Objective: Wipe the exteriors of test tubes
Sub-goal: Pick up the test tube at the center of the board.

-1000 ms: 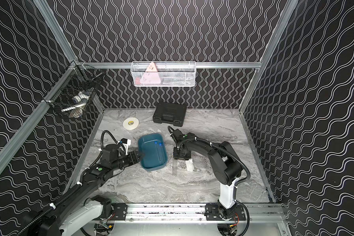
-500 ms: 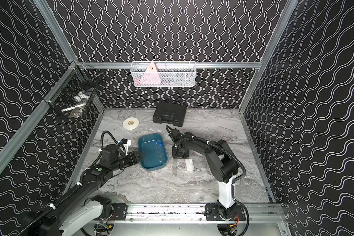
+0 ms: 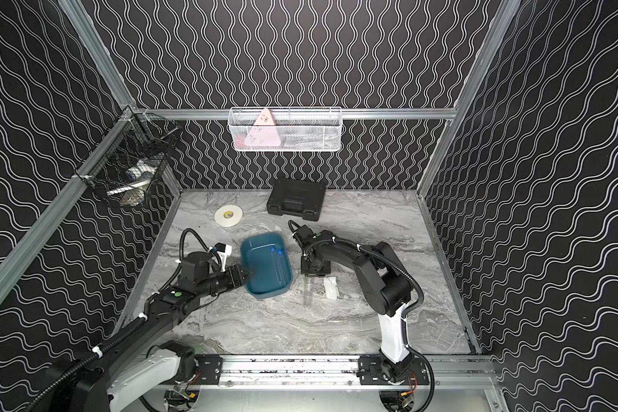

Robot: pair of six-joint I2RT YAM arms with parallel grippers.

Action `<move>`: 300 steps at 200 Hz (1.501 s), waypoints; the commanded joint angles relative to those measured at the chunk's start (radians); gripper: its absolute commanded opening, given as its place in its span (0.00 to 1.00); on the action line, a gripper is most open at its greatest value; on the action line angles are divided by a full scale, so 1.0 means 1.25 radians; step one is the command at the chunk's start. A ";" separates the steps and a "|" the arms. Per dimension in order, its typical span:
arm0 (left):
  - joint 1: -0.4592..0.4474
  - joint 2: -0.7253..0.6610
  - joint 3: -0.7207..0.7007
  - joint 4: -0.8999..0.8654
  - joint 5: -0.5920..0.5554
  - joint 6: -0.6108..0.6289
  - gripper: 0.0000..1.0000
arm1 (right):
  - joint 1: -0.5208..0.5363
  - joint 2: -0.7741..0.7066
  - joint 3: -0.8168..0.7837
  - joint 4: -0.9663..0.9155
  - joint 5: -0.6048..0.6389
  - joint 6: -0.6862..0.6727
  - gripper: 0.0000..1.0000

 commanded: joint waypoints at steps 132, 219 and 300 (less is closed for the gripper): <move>-0.094 0.081 0.095 0.048 0.062 0.013 0.51 | -0.042 -0.156 -0.049 0.104 -0.132 0.051 0.14; -0.240 0.242 0.161 0.363 0.150 -0.101 0.53 | -0.087 -0.433 -0.118 0.283 -0.251 0.105 0.14; -0.316 0.368 0.181 0.520 0.139 -0.169 0.46 | -0.088 -0.516 -0.232 0.407 -0.281 0.136 0.14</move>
